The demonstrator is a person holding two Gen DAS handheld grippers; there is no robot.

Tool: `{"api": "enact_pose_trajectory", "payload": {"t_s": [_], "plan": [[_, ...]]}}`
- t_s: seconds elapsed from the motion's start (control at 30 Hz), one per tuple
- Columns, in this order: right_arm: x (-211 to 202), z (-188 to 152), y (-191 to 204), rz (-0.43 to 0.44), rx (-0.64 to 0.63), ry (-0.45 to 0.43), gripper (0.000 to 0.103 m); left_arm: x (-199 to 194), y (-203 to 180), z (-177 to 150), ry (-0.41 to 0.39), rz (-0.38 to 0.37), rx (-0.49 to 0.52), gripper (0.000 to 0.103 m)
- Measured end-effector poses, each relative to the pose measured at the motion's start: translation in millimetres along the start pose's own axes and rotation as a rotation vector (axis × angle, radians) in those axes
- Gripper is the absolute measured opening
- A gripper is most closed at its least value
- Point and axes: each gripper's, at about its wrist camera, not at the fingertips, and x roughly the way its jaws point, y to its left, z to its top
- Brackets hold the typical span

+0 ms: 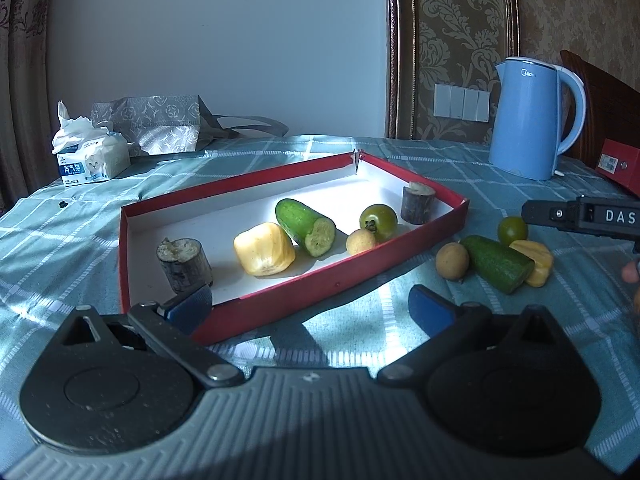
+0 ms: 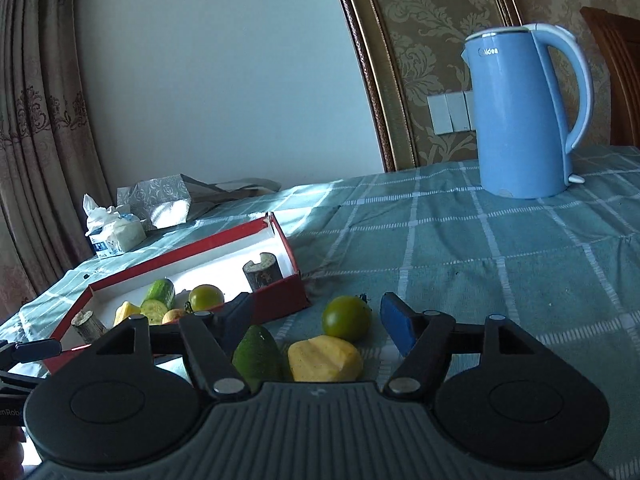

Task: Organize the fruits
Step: 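Grasp a yellow jackfruit piece on the table with the right gripper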

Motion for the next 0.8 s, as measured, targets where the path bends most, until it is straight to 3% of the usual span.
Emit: {"api": "enact_pose_trajectory", "payload": {"t_s": [0.1, 0.17, 0.23, 0.4, 0.57, 0.6, 0.63, 0.8], "plan": [[3, -1, 1, -0.037, -0.033, 0.042, 0.067, -2, 2, 0, -0.006, -0.031, -0.014, 0.103], [7, -2, -1, -0.048, -0.027, 0.074, 0.057, -2, 1, 0, -0.006, -0.042, -0.018, 0.103], [10, -4, -5, -0.038, -0.015, 0.112, 0.054, -3, 1, 0, -0.003, -0.061, -0.033, 0.103], [16, -7, -2, -0.006, -0.026, 0.160, 0.052, -6, 0, 0, 0.006, -0.114, -0.107, 0.103], [21, -6, 0, 0.013, -0.027, 0.174, 0.051, -10, -14, -3, -0.007, -0.112, -0.057, 0.103], [21, -6, 0, 0.011, -0.029, 0.174, 0.050, -10, -17, -3, -0.008, -0.110, -0.040, 0.103], [21, -6, -1, 0.011, -0.026, 0.175, 0.043, -11, -20, -3, -0.011, -0.104, -0.021, 0.103], [18, -6, -3, 0.010, -0.018, 0.168, 0.042, -9, -27, -2, -0.002, -0.101, -0.002, 0.103]]}}
